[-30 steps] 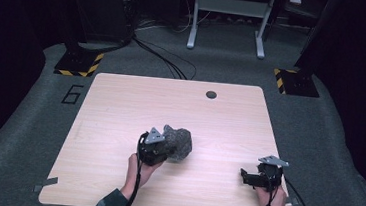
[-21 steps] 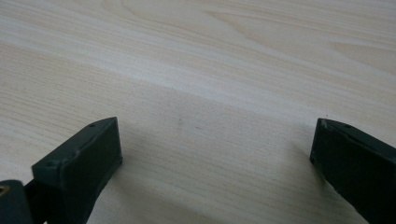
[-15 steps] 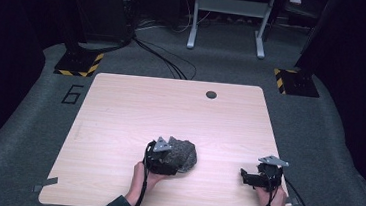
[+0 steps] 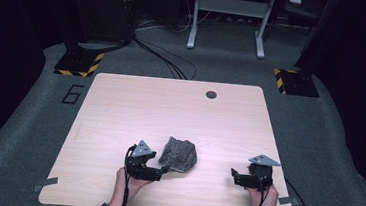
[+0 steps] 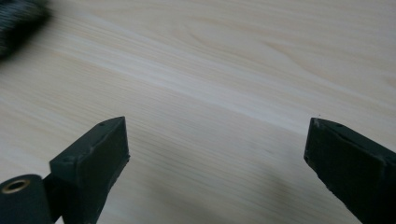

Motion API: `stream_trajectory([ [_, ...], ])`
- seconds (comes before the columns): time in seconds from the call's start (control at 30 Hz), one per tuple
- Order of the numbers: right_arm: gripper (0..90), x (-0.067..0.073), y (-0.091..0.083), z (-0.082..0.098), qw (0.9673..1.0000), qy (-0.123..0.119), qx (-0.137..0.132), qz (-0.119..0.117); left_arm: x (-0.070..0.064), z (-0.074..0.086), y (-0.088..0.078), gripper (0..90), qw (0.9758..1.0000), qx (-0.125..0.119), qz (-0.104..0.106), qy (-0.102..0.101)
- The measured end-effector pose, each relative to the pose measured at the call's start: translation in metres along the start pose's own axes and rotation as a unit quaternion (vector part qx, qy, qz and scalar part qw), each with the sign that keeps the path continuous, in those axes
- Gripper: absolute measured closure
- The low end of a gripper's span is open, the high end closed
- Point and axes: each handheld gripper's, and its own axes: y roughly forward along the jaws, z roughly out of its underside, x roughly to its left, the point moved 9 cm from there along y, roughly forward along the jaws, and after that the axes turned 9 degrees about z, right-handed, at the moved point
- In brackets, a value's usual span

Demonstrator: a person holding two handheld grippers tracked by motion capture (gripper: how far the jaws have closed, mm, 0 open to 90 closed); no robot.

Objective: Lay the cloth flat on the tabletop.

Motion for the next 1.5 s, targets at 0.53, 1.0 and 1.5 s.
stream_trajectory([
  [0.53, 25.8, 0.169, -0.019, -0.053, 0.9774, -0.163, -0.068, -0.116, 0.014, 0.026, -0.004, 32.2, 0.9998, 0.01, -0.008, -0.017],
  [1.0, 46.9, 0.207, 0.004, -0.048, 0.9688, -0.213, -0.043, -0.119, -0.004, 0.007, 0.014, 81.8, 0.9993, 0.004, 0.036, 0.009],
  [1.5, 87.8, 0.188, -0.001, -0.058, 0.9749, -0.157, -0.067, -0.143, -0.005, -0.007, 0.012, 46.4, 0.9995, -0.012, 0.028, 0.008],
])
